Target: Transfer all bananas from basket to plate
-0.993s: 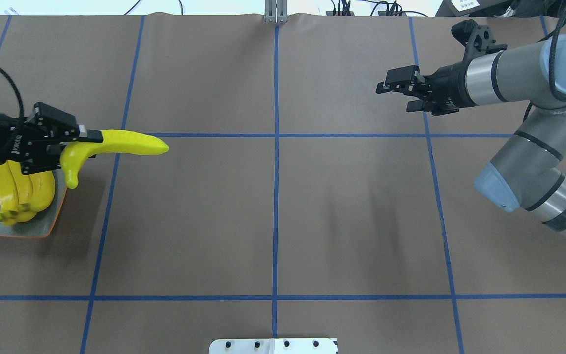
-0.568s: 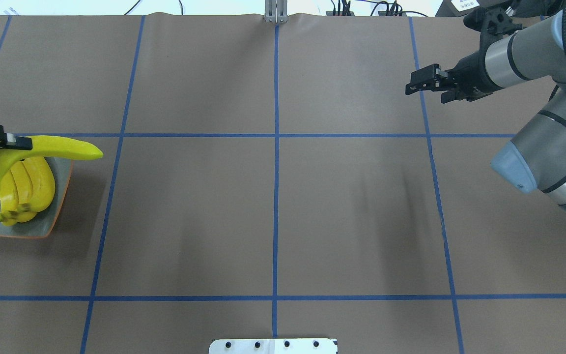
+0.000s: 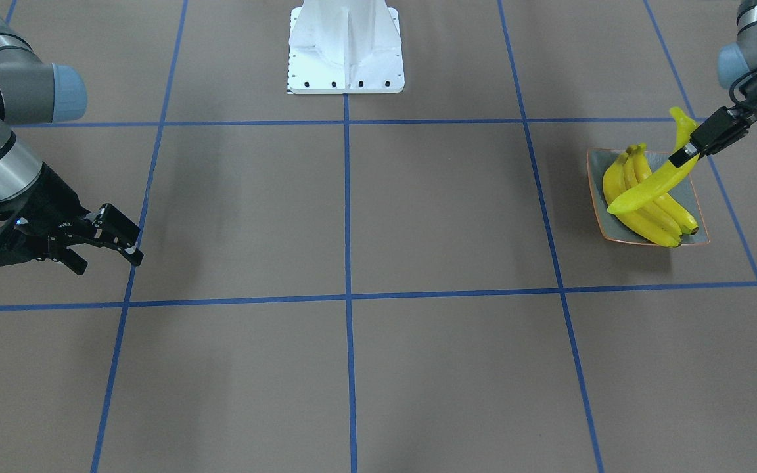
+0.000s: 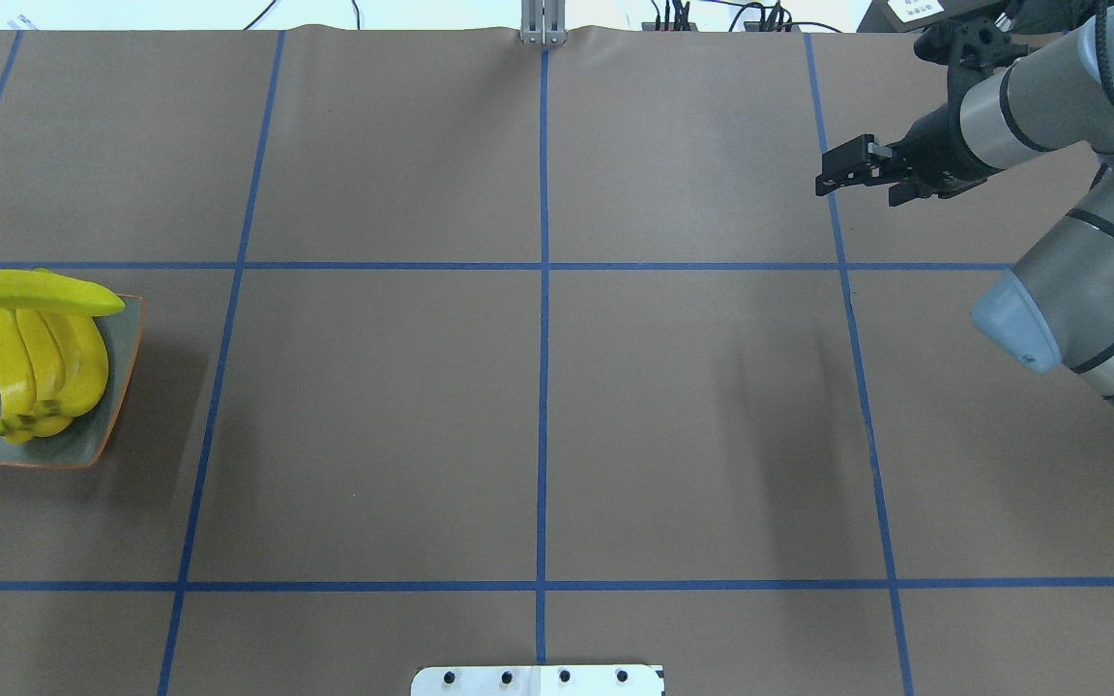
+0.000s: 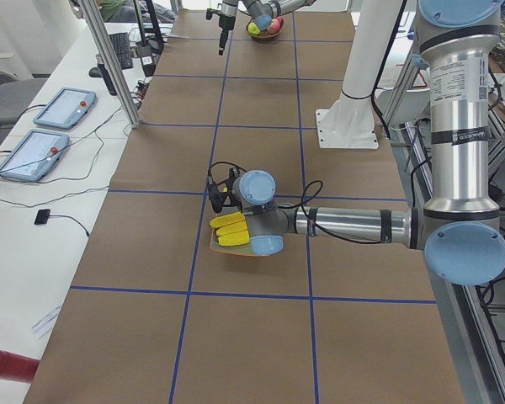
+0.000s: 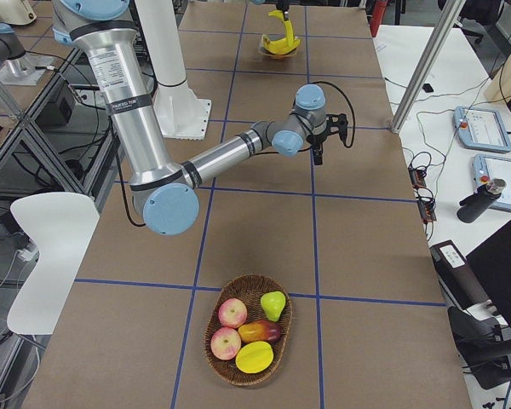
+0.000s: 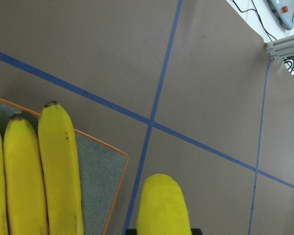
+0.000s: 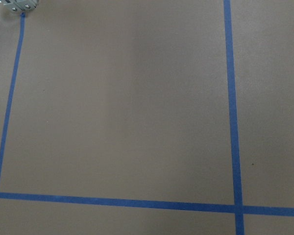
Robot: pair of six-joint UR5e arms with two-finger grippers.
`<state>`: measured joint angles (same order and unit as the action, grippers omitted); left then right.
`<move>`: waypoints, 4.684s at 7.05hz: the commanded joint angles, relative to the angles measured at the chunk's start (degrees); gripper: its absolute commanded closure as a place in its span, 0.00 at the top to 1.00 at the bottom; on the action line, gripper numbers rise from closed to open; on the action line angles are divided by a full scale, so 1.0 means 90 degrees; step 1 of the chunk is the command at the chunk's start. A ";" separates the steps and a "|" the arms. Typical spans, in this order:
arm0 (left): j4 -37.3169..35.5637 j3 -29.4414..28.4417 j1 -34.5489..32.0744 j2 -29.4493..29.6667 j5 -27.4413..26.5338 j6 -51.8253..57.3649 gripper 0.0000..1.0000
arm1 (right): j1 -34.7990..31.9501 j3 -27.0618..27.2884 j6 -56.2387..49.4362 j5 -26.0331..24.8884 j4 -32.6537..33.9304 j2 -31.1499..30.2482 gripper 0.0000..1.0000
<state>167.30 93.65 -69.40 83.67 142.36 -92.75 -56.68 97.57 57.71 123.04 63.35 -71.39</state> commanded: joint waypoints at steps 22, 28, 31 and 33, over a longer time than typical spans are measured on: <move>0.3218 -0.2388 -0.0120 0.0518 0.0451 -0.4235 0.00 | 0.0077 0.0087 0.0062 -0.0292 0.0022 -0.0056 1.00; 0.3499 -0.2709 -0.0120 0.0498 0.0519 -0.4235 0.63 | 0.0165 0.0087 0.0072 -0.0410 0.0022 -0.0056 1.00; 0.3559 -0.2798 -0.0120 0.0469 0.0647 -0.4235 0.86 | 0.0194 0.0087 0.0072 -0.0449 0.0022 -0.0065 1.00; 0.3569 -0.2798 -0.0121 0.0469 0.0647 -0.4235 1.00 | 0.0204 0.0068 0.0072 -0.0449 0.0022 -0.0066 1.00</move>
<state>199.34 68.50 -70.51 87.90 148.16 -130.87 -54.92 98.27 58.36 119.01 63.55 -71.97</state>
